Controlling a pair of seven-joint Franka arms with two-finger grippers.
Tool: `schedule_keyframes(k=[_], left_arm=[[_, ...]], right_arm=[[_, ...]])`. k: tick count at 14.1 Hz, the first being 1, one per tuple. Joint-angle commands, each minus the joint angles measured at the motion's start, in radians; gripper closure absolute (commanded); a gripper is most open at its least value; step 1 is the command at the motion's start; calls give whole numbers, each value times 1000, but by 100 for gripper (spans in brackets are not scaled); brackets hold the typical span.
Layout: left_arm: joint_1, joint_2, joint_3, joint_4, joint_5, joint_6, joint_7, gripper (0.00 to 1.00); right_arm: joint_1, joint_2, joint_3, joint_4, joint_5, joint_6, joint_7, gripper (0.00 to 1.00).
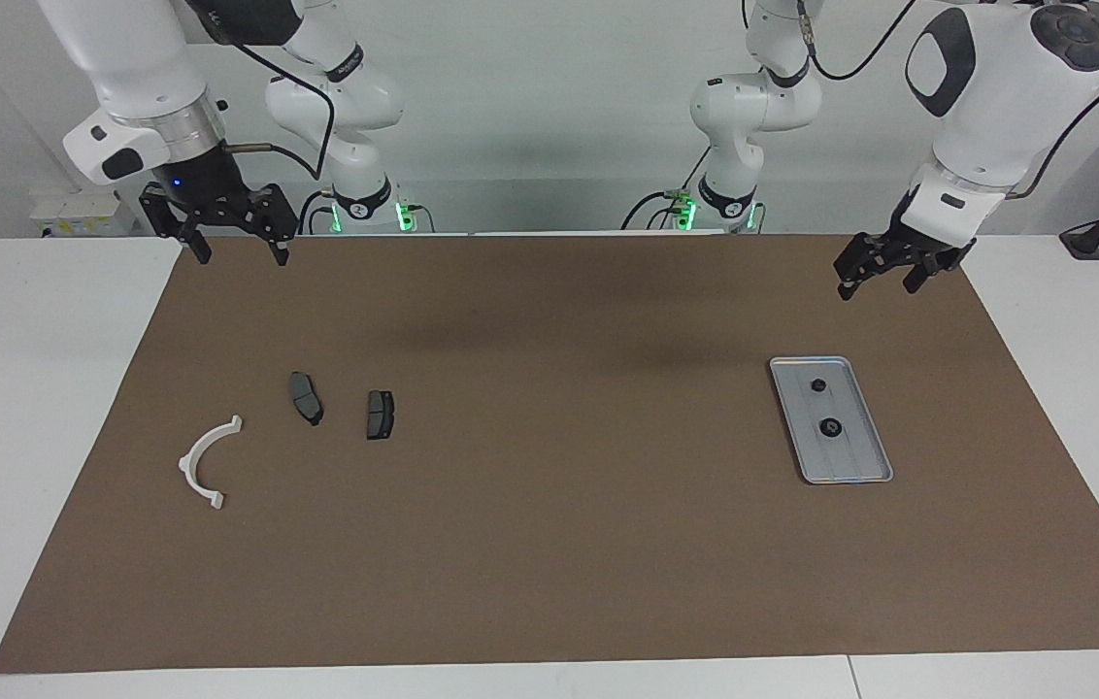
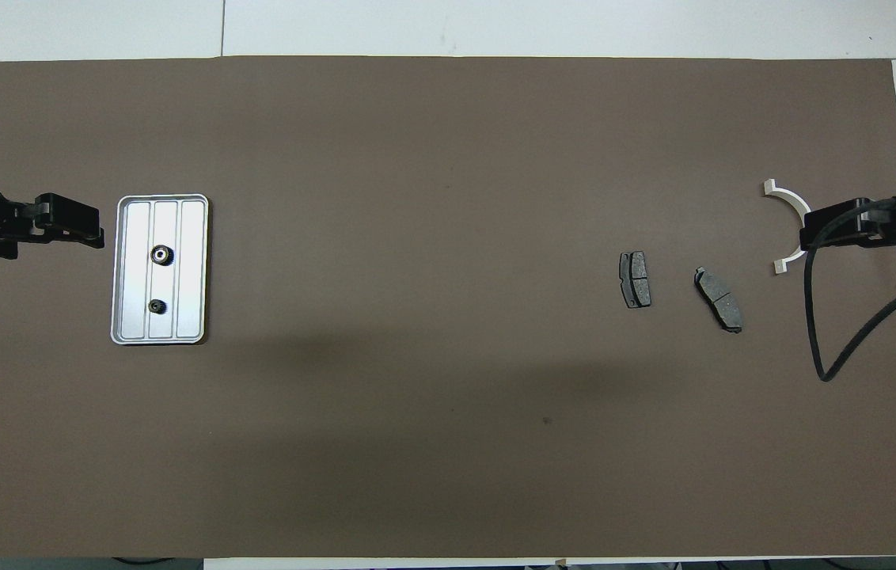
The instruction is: Place bearing gear from tray to pile
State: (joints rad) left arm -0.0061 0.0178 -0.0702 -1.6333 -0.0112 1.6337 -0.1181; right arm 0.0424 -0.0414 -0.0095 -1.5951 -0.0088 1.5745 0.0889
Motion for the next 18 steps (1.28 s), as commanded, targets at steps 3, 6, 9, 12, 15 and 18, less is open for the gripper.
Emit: schedule_keyframes(k=[3,6,9,12,15,18], left_arm=[[-9,4,6,20,0,-28,9,0],[-6,2,13,13,-1,-14,0,0],[-8,-5,6,-5,-1,-9,-6,0],[8,-16,18,-48,-3,73,-6,0],[25,83,20,-51,2,176,0,0],[63,155,21,-136,5,366,11,0]], right_arm=[[-12,-9,5,-2,21,25,-24,0],[-9,-9,5,-2,21,35,-24,0],[-9,-9,6,-3,23,35,-23,0],[-12,-9,5,0,23,38,-24,0],[-10,-9,6,1,23,39,-21,0],[-10,-9,5,1,23,79,-20,0]])
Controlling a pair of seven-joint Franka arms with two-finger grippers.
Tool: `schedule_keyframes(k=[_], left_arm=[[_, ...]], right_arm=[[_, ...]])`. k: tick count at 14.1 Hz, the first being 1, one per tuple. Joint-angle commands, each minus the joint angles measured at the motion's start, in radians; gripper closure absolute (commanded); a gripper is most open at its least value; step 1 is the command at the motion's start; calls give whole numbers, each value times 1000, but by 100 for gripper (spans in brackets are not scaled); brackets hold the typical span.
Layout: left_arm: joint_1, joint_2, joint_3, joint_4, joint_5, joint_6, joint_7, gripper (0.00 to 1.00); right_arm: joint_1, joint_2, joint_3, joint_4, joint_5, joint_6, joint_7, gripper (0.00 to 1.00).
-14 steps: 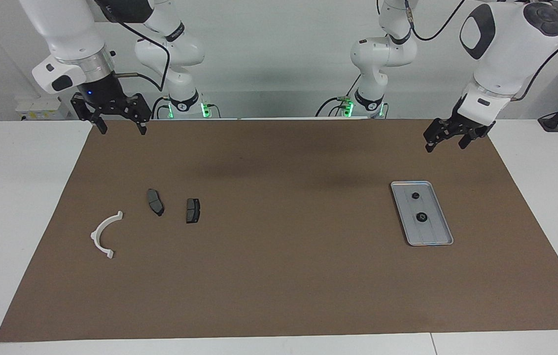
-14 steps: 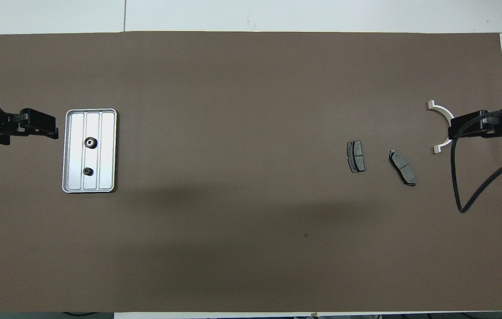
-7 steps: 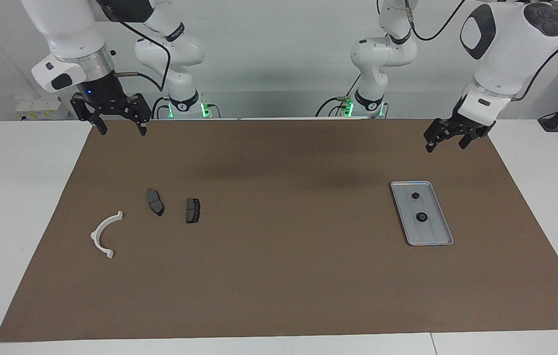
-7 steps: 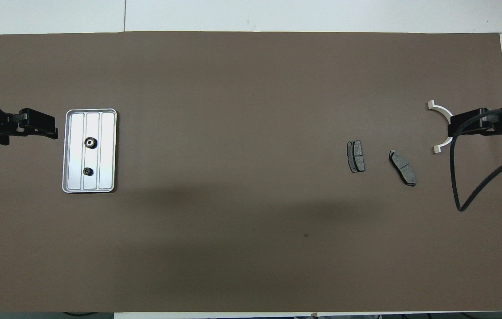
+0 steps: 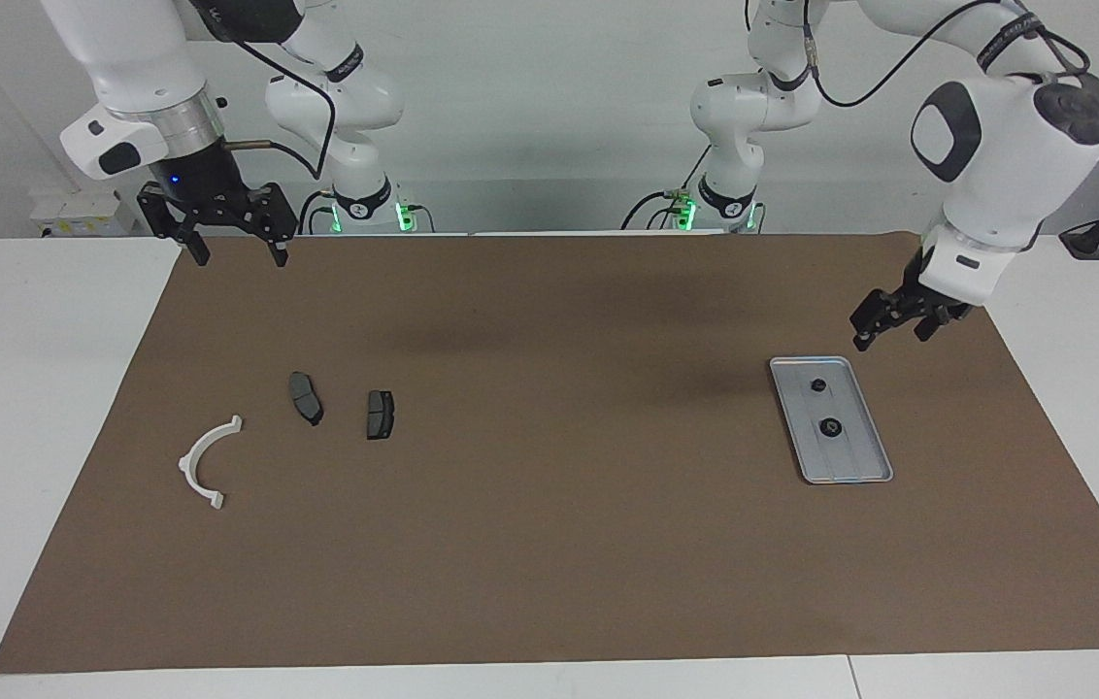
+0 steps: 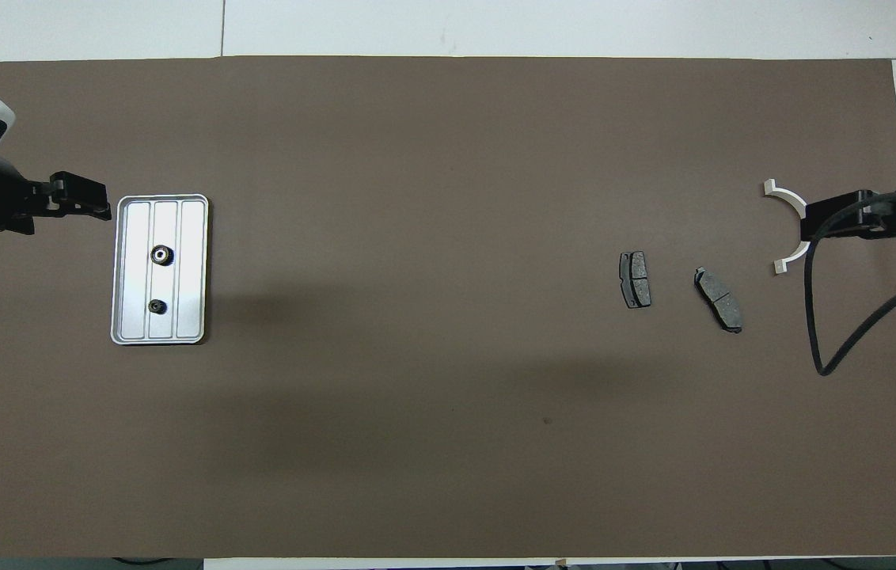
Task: Place bearing gear from tray to pile
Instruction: 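Grasp a black bearing on the tray with the left gripper while the right gripper advances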
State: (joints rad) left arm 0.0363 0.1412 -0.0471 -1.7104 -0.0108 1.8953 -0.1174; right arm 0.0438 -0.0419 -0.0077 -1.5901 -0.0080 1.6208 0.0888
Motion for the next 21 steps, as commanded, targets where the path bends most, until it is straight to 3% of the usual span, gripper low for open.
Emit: schedule_keyframes(k=[1,5,10,15,16,21], left_arm=[[40,53,-3,-93,18,151,18,0],[39,168,-4,-136,37,218,24,0],[30,166,-4,-251,35,341,18,1],[27,169,-4,-285,35,380,10,29],[27,169,-4,-287,35,380,9,30],[22,175,-4,-285,32,404,8,31]], right_arm=[[-13,-9,2,-4,22,34,-20,0],[-10,-15,3,-4,22,33,-20,0],[-7,-38,3,-37,20,16,-18,0],[1,-44,6,-53,20,-7,-20,0],[4,-52,8,-92,20,4,-26,0],[71,6,11,-281,20,259,41,0]])
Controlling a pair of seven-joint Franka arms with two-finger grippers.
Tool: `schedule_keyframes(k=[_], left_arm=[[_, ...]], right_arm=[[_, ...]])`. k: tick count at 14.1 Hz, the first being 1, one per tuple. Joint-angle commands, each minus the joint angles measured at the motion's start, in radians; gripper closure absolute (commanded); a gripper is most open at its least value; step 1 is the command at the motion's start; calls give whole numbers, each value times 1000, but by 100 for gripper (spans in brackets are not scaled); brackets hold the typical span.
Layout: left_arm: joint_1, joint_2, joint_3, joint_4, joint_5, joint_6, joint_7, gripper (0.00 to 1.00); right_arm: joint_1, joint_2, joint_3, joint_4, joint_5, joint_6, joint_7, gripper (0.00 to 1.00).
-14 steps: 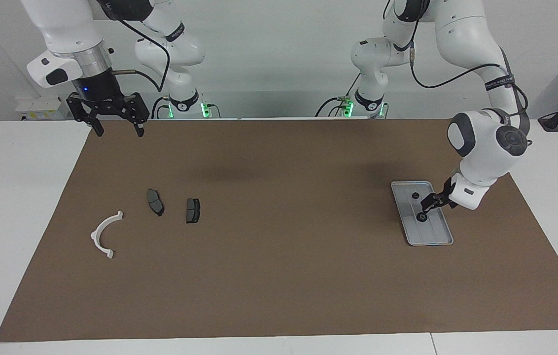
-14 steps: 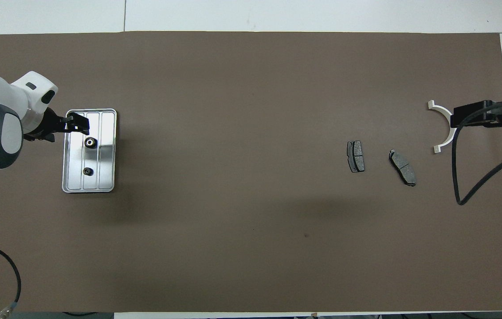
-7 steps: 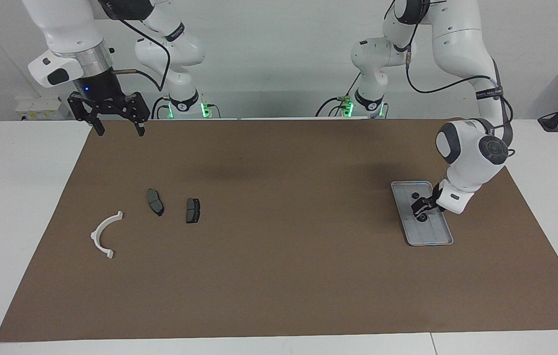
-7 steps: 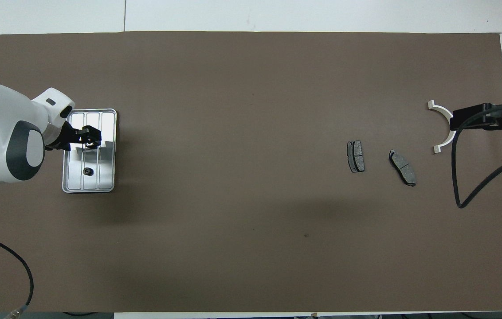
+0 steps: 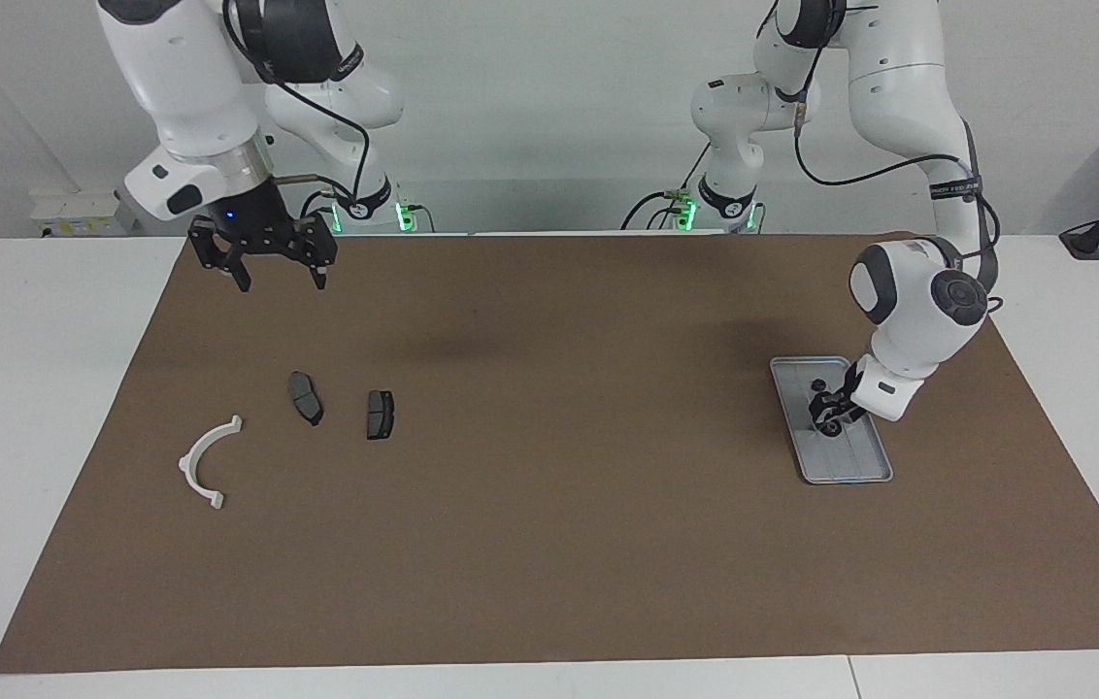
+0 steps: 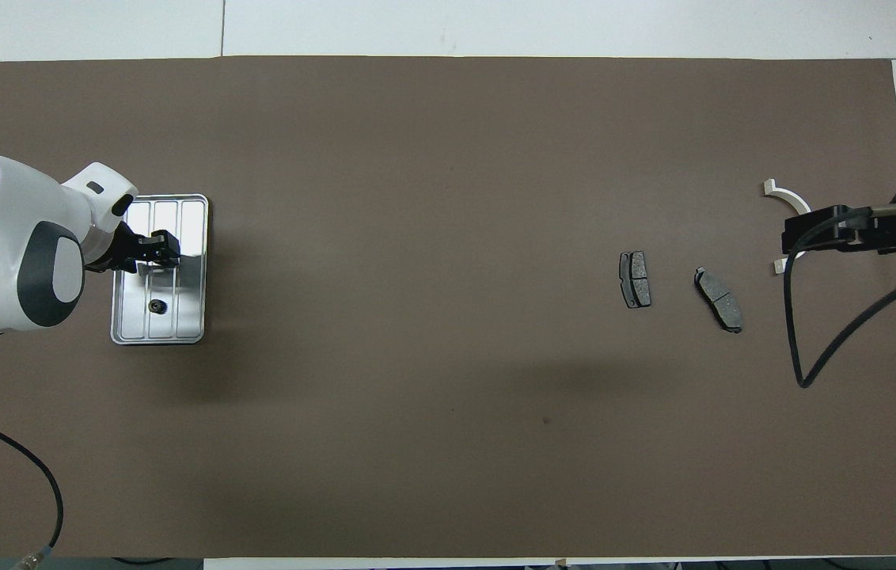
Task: Place bearing gear from tray to pile
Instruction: 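Grasp a black bearing on the tray with the left gripper while the right gripper advances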
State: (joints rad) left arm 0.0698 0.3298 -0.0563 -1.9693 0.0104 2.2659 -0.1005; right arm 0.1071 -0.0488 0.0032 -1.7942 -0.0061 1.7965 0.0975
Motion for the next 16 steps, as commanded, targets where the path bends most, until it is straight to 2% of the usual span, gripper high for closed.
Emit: schedule_keyframes(k=[1,4,7,8,10,11,12,13,16], left_arm=[[-12,-12,6,-23,6,34,-10,32],[-12,-2,6,-22,5,49,-10,32],[-12,2,6,-23,5,69,-10,35],[-12,8,6,-20,5,70,-10,42],[-13,8,4,-20,5,69,-10,65],[-19,8,4,-20,5,67,-16,73],[-22,8,4,-17,5,61,-24,79],[-33,8,3,-2,3,41,-39,79],[-148,52,6,212,0,-173,-258,79]], right_arm=[[17,53,0,-79,18,118,81,0],[65,173,0,-79,18,229,197,0],[88,263,0,-77,18,355,222,0],[95,291,0,-77,17,388,223,0],[109,311,-2,-77,14,414,223,0],[109,311,-2,-74,11,412,222,0],[109,311,-2,-74,8,414,223,0],[108,313,-2,-73,6,414,222,0],[106,314,-2,-68,2,414,222,0]])
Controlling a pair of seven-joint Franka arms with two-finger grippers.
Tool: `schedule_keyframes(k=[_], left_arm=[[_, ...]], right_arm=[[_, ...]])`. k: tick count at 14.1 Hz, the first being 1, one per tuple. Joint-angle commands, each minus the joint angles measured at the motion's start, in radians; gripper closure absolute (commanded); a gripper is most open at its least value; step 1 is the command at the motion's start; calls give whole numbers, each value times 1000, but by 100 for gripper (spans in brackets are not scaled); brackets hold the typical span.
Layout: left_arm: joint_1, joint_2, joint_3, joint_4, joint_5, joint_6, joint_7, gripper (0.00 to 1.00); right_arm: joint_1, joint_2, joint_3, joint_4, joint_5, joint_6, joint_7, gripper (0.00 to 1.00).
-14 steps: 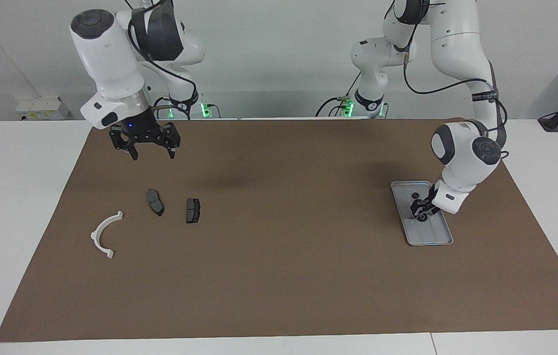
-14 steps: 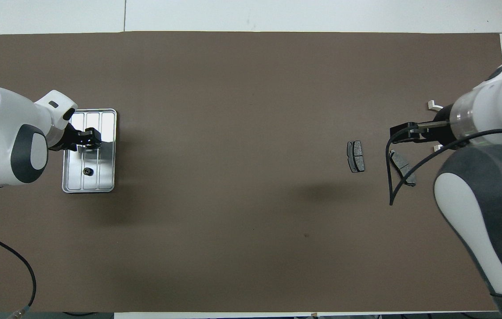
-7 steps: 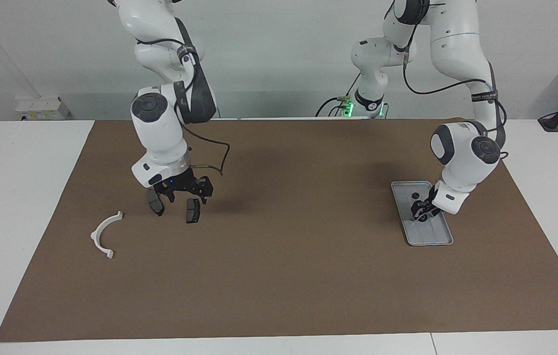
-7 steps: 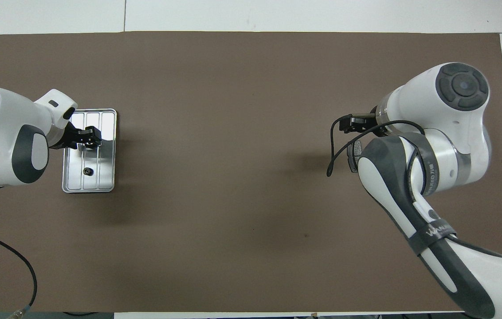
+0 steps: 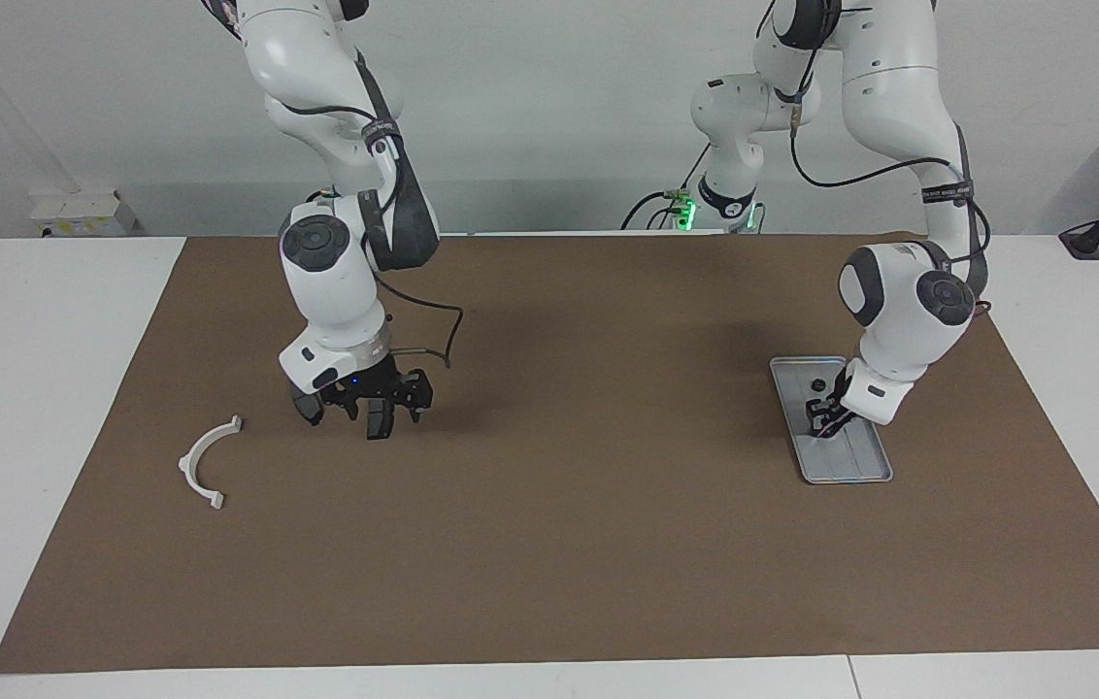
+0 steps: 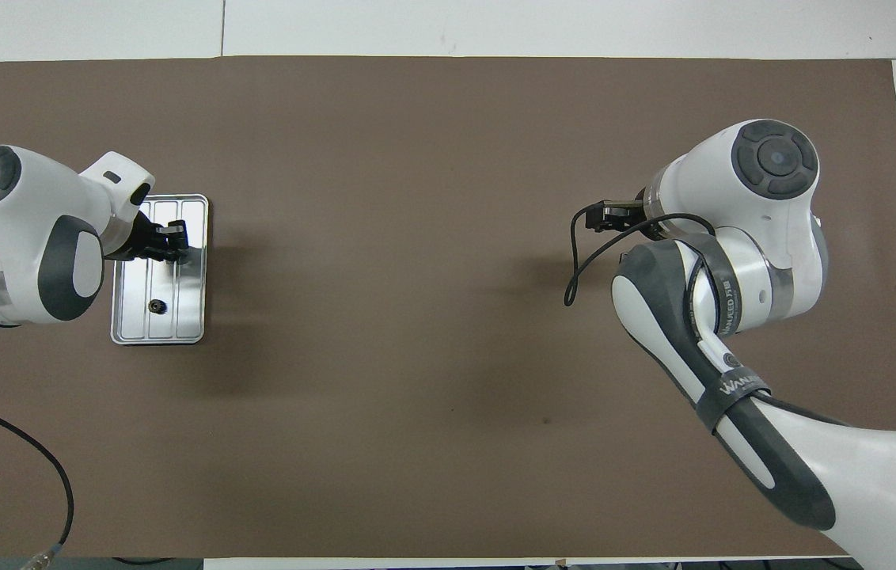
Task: Place bearing gear from tray to pile
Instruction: 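Grasp a black bearing on the tray with the left gripper while the right gripper advances, then lift the bearing and set it mid-table with the left gripper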
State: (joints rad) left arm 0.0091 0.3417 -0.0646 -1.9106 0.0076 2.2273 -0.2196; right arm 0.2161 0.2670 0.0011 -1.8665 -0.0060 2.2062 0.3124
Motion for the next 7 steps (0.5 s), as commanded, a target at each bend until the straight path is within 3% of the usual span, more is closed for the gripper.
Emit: schedule_keyframes(k=[1,3,7], left_arm=[[-137,61,14,218,3,-185,-227,79],[-251,80,14,266,2,-198,-411,79],[-447,101,14,239,2,-48,-636,79]], right_arm=[[-4,-2,0,4,1,6,7,0],[-6,-2,0,4,1,7,7,0],[-10,-2,0,4,1,9,4,0]])
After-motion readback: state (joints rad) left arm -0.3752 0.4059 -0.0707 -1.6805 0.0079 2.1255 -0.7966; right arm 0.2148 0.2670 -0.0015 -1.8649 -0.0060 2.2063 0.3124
